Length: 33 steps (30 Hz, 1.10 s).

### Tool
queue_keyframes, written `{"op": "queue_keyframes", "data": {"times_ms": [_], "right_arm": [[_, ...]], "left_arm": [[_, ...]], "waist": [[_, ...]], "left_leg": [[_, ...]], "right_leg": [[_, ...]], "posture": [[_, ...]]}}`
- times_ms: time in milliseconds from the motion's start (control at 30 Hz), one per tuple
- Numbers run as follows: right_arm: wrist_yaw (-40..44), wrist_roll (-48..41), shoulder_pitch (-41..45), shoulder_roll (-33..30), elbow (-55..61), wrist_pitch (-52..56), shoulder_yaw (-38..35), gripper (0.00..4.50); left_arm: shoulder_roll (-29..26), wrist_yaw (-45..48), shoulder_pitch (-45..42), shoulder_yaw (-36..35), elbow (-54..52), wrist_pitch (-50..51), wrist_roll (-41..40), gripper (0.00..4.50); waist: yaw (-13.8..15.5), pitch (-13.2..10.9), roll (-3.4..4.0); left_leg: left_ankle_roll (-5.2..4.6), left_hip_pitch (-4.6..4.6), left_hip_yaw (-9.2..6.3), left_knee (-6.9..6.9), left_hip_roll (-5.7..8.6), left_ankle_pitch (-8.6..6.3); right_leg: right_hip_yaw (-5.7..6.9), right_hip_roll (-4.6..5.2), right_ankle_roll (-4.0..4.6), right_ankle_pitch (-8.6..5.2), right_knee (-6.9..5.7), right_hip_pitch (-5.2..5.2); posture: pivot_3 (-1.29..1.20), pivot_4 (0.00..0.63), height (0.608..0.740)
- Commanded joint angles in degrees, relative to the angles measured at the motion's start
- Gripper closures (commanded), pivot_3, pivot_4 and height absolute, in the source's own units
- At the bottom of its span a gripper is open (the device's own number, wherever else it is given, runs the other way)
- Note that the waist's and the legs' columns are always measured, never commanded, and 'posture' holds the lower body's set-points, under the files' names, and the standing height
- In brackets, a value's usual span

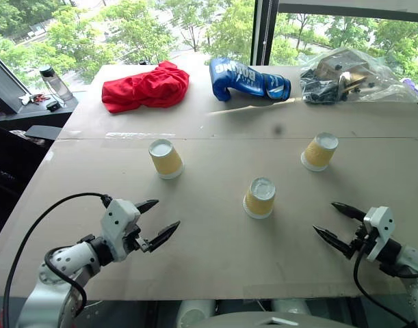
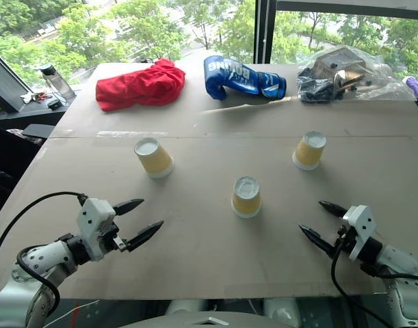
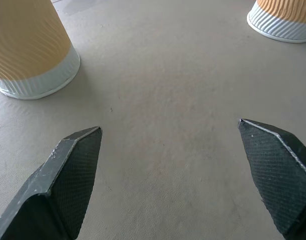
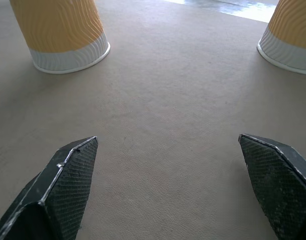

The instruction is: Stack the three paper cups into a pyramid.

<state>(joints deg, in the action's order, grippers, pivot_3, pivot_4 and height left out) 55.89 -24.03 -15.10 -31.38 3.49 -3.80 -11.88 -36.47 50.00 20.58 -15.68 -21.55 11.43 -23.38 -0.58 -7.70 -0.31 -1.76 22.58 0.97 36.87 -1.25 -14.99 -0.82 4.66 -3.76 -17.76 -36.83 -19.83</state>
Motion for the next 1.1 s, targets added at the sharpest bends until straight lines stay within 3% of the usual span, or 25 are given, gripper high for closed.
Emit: {"op": "queue_keyframes", "data": {"times_ms": [33, 133, 400, 833, 967, 1000, 1100], "right_arm": [[1.50, -2.59, 0.76, -0.48, 7.52, 2.36, 2.60, 0.05], [0.77, -2.54, 4.84, 0.45, 11.64, 5.67, 7.32, 0.05], [-3.92, 0.82, 19.06, 5.86, 11.69, 10.51, 16.83, 0.05], [-4.70, 1.25, 23.22, 7.99, 10.49, 13.22, 20.27, 0.05], [-4.71, 1.32, 22.76, 7.85, 10.84, 13.00, 20.39, 1.19], [-4.72, 1.38, 22.75, 7.85, 10.77, 12.86, 20.35, 1.66], [-4.72, 1.53, 22.77, 7.89, 10.37, 12.61, 20.32, 2.39]], "left_arm": [[-4.51, 9.44, 0.13, -6.61, -3.32, 0.04, -10.37, 0.03], [-9.71, 14.78, -3.21, -11.19, -3.92, 3.62, -18.08, 0.03], [-18.29, 22.60, -8.63, -13.55, -3.48, 6.00, -20.57, 0.03], [-18.48, 21.94, -11.52, -13.71, -6.47, 9.95, -22.91, 0.03], [-18.25, 21.90, -11.92, -13.49, -6.39, 10.10, -22.92, 0.00], [-18.23, 21.93, -12.05, -13.38, -6.32, 10.13, -22.86, 0.00], [-18.32, 22.76, -12.03, -12.69, -5.55, 9.09, -21.30, 0.00]], "waist": [[-0.03, -0.01, -0.02], [-0.22, -0.08, -0.04], [-0.18, -0.22, 0.07], [-0.19, -0.31, 0.04], [-0.18, -0.32, 0.03], [-0.19, -0.32, 0.03], [-0.18, -0.32, 0.03]], "left_leg": [[0.00, 0.00, 0.00, 0.00, -0.02, 0.00], [0.02, -0.03, -0.09, 0.05, -0.17, 0.01], [0.04, 0.02, -0.05, 0.13, -0.05, 0.02], [0.04, 0.08, -0.04, 0.15, -0.12, 0.02], [0.04, 0.08, -0.04, 0.19, -0.15, 0.02], [0.04, 0.08, -0.03, 0.19, -0.15, 0.02], [0.04, 0.08, -0.02, 0.20, -0.15, 0.02]], "right_leg": [[0.00, 0.00, 0.00, 0.00, 0.00, 0.00], [0.08, -0.08, 0.03, 0.00, -0.13, -0.02], [0.09, -0.30, 0.03, 0.00, -0.17, -0.10], [0.15, -0.54, 0.00, 0.00, -0.23, -0.19], [0.14, -0.59, 0.00, 0.00, -0.30, -0.22], [0.13, -0.59, 0.00, 0.00, -0.30, -0.23], [0.12, -0.60, 0.00, 0.00, -0.31, -0.23]], "posture": [[0.00, 0.150, 0.740], [0.00, 0.150, 0.740], [0.00, 0.150, 0.740], [0.00, 0.150, 0.740], [0.00, 0.150, 0.740], [0.00, 0.150, 0.740], [0.00, 0.150, 0.740]]}}
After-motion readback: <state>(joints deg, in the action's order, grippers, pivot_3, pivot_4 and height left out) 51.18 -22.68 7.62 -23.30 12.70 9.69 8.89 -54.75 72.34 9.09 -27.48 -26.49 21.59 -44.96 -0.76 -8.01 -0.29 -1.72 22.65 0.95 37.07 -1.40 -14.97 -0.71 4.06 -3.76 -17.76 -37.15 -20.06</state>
